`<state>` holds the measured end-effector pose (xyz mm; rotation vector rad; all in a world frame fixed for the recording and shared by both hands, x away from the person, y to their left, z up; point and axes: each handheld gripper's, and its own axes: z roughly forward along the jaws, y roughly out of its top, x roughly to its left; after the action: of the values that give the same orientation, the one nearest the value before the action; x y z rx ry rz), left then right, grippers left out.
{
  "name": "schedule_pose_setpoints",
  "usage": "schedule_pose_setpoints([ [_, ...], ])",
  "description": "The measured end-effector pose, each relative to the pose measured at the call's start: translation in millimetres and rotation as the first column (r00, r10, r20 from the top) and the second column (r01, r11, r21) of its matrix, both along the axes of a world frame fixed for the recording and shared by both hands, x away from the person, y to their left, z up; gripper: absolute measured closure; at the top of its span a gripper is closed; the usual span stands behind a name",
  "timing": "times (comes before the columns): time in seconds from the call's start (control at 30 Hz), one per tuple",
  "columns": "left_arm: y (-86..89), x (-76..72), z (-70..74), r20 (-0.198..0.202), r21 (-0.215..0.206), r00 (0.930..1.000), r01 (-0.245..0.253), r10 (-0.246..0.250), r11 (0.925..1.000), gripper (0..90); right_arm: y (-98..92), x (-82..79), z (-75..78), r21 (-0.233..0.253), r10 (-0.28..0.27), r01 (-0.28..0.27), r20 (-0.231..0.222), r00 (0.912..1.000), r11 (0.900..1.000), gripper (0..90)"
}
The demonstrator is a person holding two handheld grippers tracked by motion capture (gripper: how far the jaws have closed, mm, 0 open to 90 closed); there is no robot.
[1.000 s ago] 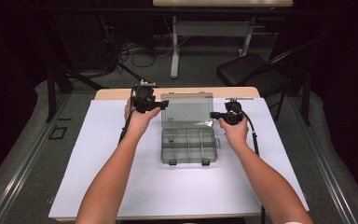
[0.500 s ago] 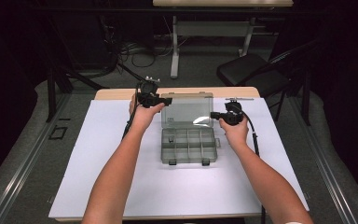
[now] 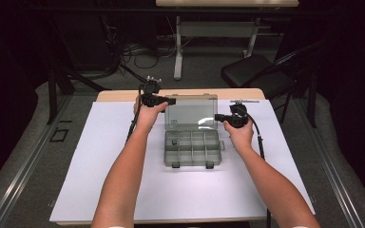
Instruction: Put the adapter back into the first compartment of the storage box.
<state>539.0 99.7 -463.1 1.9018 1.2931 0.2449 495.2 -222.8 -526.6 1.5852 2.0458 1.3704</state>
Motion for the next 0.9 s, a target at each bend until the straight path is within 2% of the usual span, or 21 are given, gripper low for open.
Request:
schedule_pose_setpoints([
  [0.17, 1.5, 3.6, -4.0, -0.009, -0.006, 1.0, -0.003, 0.003, 1.0, 34.2, -0.1, -0.5, -0.2, 0.002, 0.0, 0.0, 0.004, 1.0, 1.0, 85.0],
  [0.37, 2.1, 6.4, -5.7, -0.002, -0.011, 1.0, 0.0, 0.0, 0.9999, 34.4, -0.5, -0.8, -0.3, 0.0, 0.002, -0.002, 0.005, 1.0, 1.0, 84.9],
  [0.47, 0.5, 8.1, -4.3, -0.004, 0.008, 0.9999, 0.015, -0.015, 0.9998, 34.6, -0.4, -0.8, -0.4, 0.0, 0.003, -0.003, 0.006, 1.0, 1.0, 85.0],
  [0.53, -2.3, 8.8, -0.9, 0.012, -0.001, 0.9995, 0.03, -0.03, 0.9995, 35.5, -0.3, -0.9, -0.6, 0.002, 0.003, -0.003, 0.01, 0.9999, 1.0, 85.0],
  [0.7, -7.0, 9.1, 0.0, 0.008, 0.002, 0.9992, 0.039, -0.039, 0.9992, 38.1, -0.4, -1.2, -0.7, 0.003, 0.001, -0.001, 0.011, 0.9999, 1.0, 84.9],
  [0.8, -5.9, 8.9, -0.4, 0.013, 0.026, 0.9994, 0.031, -0.032, 0.9992, 44.9, -0.5, -1.6, -0.8, 0.003, 0.002, -0.002, 0.013, 0.9999, 1.0, 84.9],
  [0.9, -4.7, 8.8, 0.2, 0.016, 0.03, 0.9994, 0.031, -0.031, 0.9991, 51.8, -0.5, -1.5, -1.0, 0.006, 0.003, -0.003, 0.015, 0.9999, 1.0, 84.9],
])
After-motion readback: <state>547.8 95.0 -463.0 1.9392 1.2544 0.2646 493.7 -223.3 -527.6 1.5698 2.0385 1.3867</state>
